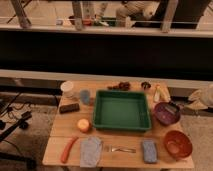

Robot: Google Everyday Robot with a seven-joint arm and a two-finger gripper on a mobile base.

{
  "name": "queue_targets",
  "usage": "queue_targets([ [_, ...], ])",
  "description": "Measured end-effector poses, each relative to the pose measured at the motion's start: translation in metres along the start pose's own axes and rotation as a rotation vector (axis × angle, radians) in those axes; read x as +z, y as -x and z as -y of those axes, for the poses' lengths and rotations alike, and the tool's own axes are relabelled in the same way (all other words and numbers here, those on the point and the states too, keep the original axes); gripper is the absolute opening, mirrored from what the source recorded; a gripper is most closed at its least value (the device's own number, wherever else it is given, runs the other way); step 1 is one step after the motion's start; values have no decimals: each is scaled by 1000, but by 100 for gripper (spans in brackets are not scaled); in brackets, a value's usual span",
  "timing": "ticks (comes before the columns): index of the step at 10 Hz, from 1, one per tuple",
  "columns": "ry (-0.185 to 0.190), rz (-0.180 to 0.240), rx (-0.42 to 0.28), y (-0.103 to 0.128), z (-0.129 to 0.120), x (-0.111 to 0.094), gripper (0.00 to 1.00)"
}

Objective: Wipe purple bowl with brush

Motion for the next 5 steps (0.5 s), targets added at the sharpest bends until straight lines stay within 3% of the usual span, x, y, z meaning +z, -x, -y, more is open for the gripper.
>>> queue_targets([
  [3, -11, -21, 26, -14, 12, -1, 0],
  [5, -19, -25, 26, -5, 22, 0, 0],
])
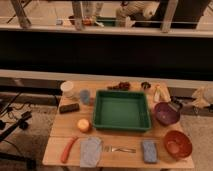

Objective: Wipe purple bowl with brush

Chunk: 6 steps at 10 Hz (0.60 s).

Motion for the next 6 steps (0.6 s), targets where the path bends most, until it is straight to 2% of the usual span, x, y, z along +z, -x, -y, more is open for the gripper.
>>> queue_targets([
  [1, 1, 1, 1, 5, 2, 3, 0],
  [6, 0, 0, 1, 5, 2, 2, 0],
])
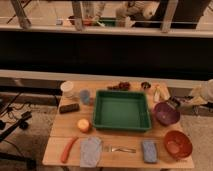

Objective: Wipe purple bowl with brush

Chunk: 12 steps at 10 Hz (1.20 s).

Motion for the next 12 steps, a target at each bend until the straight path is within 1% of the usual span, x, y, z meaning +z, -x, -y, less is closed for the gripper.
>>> queue_targets([
  [12, 0, 1, 0, 0, 0, 0, 0],
])
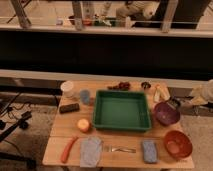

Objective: Wipe purple bowl with brush

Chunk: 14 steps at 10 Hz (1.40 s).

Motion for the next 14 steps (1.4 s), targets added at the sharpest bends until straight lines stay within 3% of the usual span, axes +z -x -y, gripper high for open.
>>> queue_targets([
  [2, 0, 0, 0, 0, 0, 0, 0],
  [3, 56, -28, 30, -20, -10, 28, 0],
  [6, 93, -50, 35, -26, -15, 48, 0],
  [14, 113, -49, 11, -11, -14, 72, 0],
])
